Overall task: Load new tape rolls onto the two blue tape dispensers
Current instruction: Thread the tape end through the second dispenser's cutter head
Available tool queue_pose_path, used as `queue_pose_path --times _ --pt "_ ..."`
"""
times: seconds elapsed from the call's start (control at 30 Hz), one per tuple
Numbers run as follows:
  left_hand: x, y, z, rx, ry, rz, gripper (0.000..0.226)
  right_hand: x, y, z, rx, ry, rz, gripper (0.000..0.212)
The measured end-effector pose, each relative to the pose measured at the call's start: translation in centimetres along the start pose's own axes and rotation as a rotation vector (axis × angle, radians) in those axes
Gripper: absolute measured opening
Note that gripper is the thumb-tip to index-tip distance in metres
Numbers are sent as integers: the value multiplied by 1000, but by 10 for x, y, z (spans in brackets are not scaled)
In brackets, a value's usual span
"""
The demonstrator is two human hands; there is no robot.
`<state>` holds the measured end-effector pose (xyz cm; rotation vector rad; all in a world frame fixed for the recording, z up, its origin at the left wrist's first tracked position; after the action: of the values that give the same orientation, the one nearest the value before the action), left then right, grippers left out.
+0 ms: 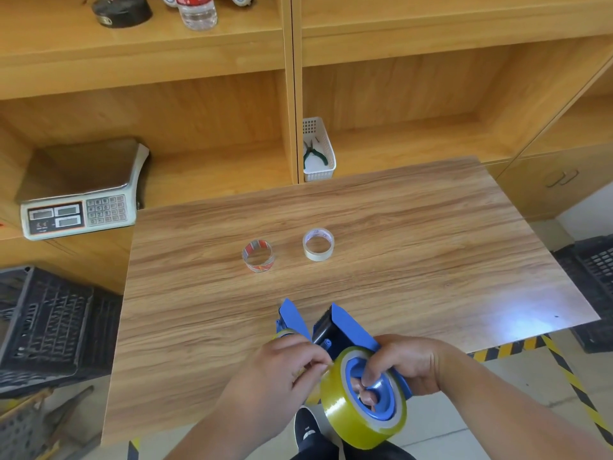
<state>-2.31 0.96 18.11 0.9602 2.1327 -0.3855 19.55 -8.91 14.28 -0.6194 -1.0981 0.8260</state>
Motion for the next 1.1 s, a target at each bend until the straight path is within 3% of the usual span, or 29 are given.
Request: queue_pose_path --times 0.17,0.3,0.4,0.5,0.57,0.67,0.9,0.97,1.03,1.1 --pt "1 10 -4 -37 101 295 12 -1 1 1 22 -60 80 8" --pt "-2 18 -6 21 151 489 12 -11 9 0 47 -30 155 33" --pt "-4 28 -8 95 137 471 18 -14 12 -2 45 -26 177 40" --pt "-6 41 -8 177 123 426 20 -10 7 2 38 -55 168 14" --pt "-6 48 -8 198 103 399 17 -8 3 6 35 -40 163 12" --pt "-6 53 -7 193 94 381 16 -9 0 7 44 24 141 22" --pt "4 51 -7 54 30 246 13 -15 -1 8 32 108 55 16" --pt "2 50 -6 26 48 284 17 -13 -2 9 37 97 66 22" --pt "-4 51 -7 12 59 370 18 -15 0 10 35 55 60 16" --pt "-9 53 -7 24 83 461 15 -17 4 10 40 13 61 40"
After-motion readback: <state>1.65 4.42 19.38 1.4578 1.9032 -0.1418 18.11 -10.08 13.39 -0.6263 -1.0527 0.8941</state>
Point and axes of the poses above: each hand's wrist, its own y-axis towards the middle knuckle, its own z-axis out of the palm, x = y × z, the point moved 1 cm from there along y, towards the middle knuckle, and after that the axes turned 15 degrees about -x, right-handed, at the moved point
